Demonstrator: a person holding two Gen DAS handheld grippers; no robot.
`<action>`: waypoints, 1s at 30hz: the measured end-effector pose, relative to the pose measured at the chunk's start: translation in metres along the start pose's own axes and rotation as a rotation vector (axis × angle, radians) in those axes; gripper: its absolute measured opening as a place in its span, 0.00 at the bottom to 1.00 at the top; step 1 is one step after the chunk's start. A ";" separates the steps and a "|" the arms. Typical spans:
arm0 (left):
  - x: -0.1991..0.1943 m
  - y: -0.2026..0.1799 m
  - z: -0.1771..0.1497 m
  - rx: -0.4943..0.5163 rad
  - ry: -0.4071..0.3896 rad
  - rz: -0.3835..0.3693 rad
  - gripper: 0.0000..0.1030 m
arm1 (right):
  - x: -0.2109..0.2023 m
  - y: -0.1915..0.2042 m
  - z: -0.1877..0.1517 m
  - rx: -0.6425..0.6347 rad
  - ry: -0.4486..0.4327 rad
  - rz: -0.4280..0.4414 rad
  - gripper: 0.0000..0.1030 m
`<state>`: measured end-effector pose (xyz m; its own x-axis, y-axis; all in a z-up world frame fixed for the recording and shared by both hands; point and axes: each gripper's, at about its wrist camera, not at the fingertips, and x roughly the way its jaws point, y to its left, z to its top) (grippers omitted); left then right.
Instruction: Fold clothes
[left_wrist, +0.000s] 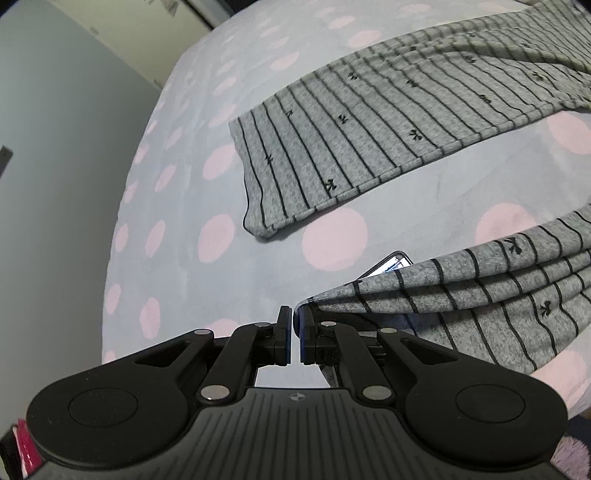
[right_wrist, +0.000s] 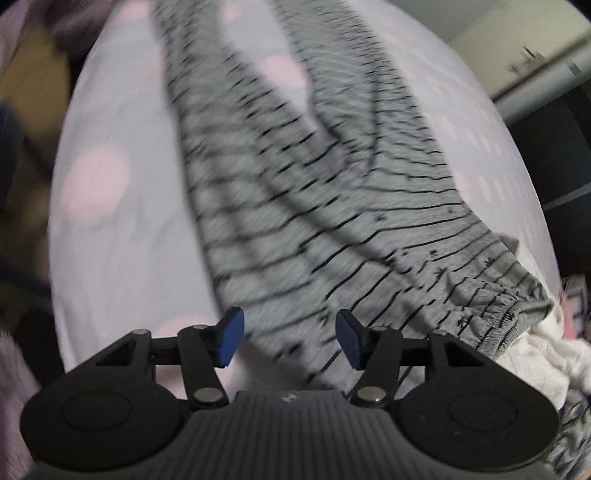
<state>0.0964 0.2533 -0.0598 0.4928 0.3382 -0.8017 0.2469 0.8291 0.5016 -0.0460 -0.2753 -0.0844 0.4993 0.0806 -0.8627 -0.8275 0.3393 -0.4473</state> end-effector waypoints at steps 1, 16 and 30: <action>0.000 -0.001 -0.002 0.005 0.000 0.005 0.02 | 0.001 0.005 -0.003 -0.022 0.018 -0.003 0.57; -0.007 0.016 -0.012 -0.151 -0.065 -0.093 0.40 | 0.003 0.002 -0.022 -0.022 0.077 -0.073 0.58; 0.045 -0.042 0.029 -0.034 0.095 -0.153 0.45 | 0.007 0.003 -0.023 -0.042 0.106 -0.068 0.59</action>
<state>0.1323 0.2204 -0.1076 0.3702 0.2467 -0.8956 0.2838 0.8880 0.3619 -0.0508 -0.2958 -0.0968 0.5263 -0.0416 -0.8493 -0.8038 0.3013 -0.5129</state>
